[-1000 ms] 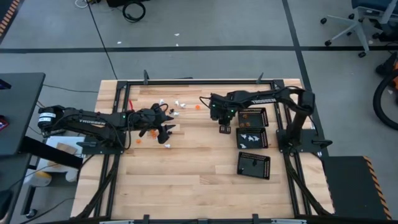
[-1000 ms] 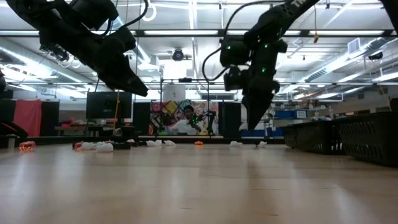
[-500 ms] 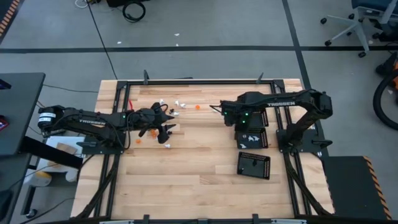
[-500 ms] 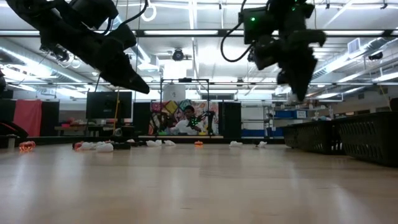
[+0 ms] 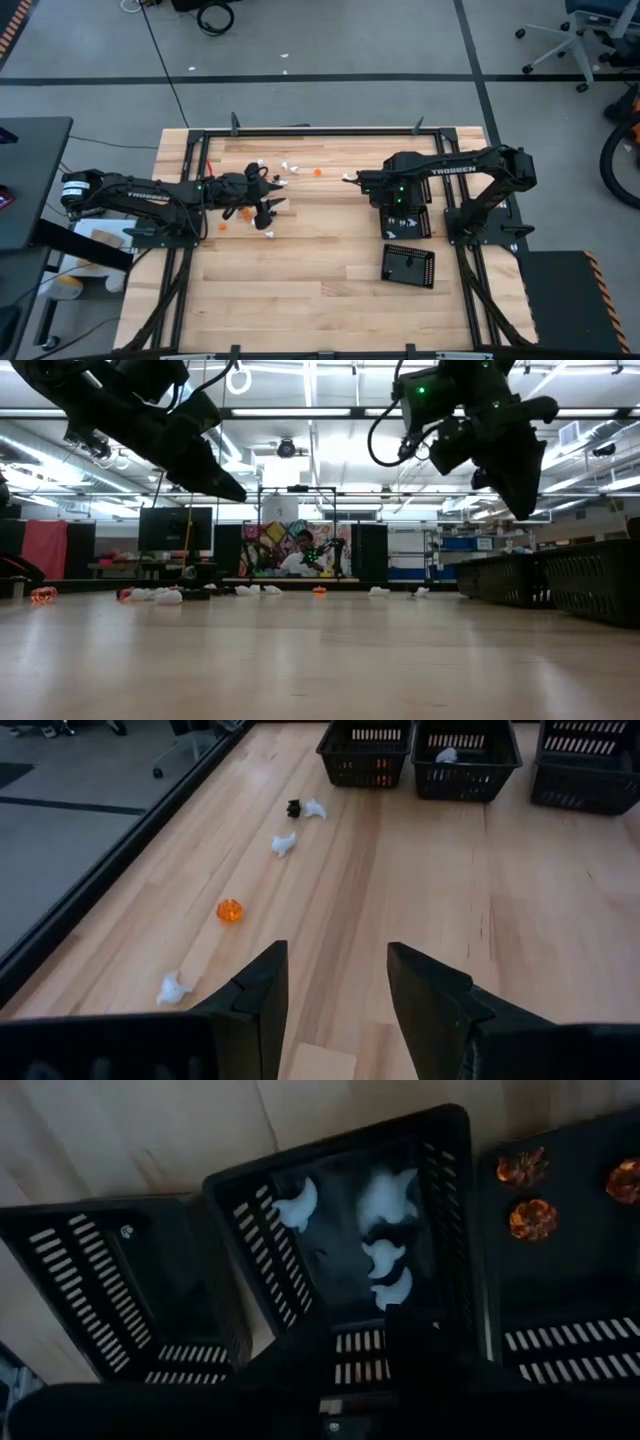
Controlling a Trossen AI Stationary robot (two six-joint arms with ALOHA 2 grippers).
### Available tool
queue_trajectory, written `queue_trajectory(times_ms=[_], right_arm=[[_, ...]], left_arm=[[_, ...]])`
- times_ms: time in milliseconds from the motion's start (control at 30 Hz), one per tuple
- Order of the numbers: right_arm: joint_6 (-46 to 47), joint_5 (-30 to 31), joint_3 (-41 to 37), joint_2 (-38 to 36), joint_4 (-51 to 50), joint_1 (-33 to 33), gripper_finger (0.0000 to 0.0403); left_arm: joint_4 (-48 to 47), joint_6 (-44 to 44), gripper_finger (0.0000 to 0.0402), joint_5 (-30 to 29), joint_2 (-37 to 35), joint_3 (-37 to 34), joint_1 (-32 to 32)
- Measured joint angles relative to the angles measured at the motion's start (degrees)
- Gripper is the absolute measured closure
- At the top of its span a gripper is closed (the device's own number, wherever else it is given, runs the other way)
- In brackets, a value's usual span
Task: Sort Halloween decoration
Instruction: Put the black skeleton toy into the bottom black bin
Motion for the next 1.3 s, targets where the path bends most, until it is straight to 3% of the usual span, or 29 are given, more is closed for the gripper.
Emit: queue_trajectory(times_ms=[200,467,933,1300], right_arm=[[-0.5,0.4,0.0,0.0,1.3,-0.6,0.0289],[-2.4,10.4,0.0,0.2,17.8,-3.3,0.0291],[-13.7,11.1,0.0,12.5,33.6,-15.4,0.027],[-20.2,11.0,0.2,15.1,37.5,-22.2,0.023]], left_arm=[[0.9,0.0,0.0244,0.0,0.0,0.0,0.0],[1.7,-0.2,0.0244,0.0,0.0,0.0,0.0],[1.7,-0.2,0.0244,0.0,0.0,0.0,0.0],[1.6,0.2,0.0244,-0.2,0.0,0.0,0.4]])
